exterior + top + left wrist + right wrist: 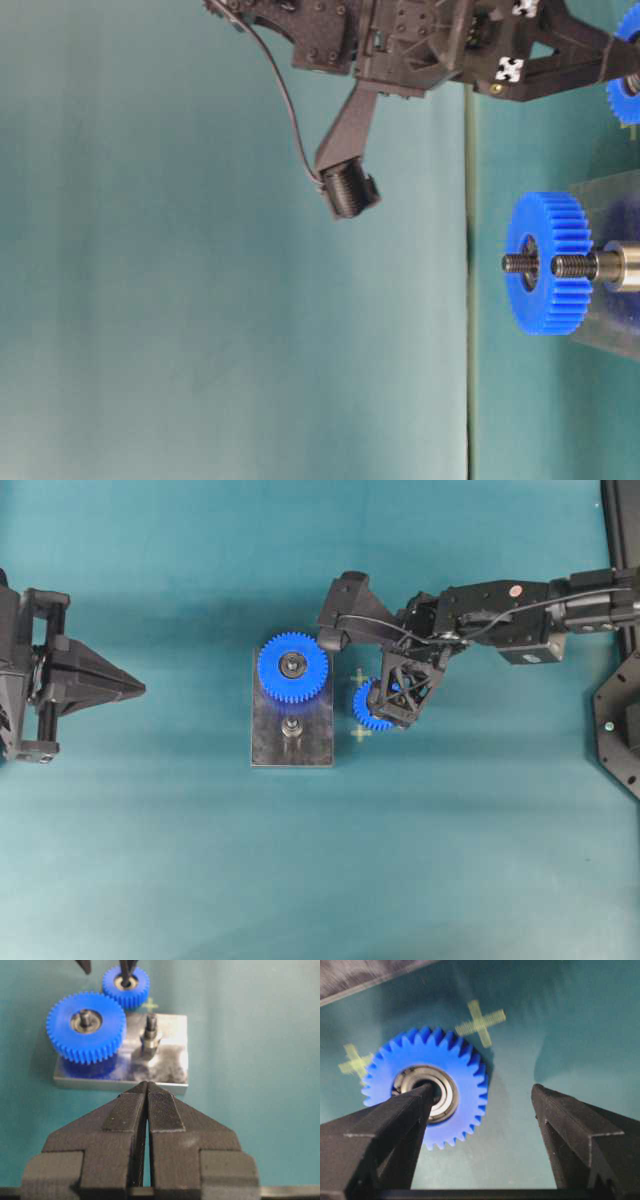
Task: Fit the small gear onto the shaft.
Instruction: 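Grasp the small blue gear with the right gripper and lift it, then carry the small gear over the empty shaft next to the large gear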
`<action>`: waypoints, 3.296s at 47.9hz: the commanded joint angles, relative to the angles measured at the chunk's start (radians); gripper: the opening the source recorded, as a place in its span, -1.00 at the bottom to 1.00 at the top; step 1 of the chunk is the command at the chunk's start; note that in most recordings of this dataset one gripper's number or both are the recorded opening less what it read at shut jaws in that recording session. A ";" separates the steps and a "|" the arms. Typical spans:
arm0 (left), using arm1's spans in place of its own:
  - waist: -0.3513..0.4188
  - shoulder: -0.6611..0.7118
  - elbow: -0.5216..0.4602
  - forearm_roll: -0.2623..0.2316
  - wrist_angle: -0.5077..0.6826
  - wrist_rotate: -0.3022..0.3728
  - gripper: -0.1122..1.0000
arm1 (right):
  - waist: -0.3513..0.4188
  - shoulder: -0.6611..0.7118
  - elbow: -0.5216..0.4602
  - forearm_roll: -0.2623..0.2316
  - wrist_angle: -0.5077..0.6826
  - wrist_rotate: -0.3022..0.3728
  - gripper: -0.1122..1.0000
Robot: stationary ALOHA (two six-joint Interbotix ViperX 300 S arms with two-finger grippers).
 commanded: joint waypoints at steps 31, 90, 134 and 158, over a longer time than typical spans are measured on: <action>0.002 0.000 0.000 0.003 -0.008 -0.005 -0.80 | -0.002 0.035 -0.106 0.003 0.123 0.017 -0.18; 0.002 0.000 0.008 0.003 -0.008 -0.037 -0.80 | 0.124 0.192 -0.634 0.025 0.430 0.009 -0.18; 0.002 -0.003 0.002 0.003 -0.020 -0.037 -0.80 | 0.123 0.198 -0.658 0.025 0.453 0.031 0.54; 0.002 -0.018 0.006 0.003 -0.020 -0.026 -0.80 | 0.121 0.247 -0.729 0.009 0.508 -0.009 -0.79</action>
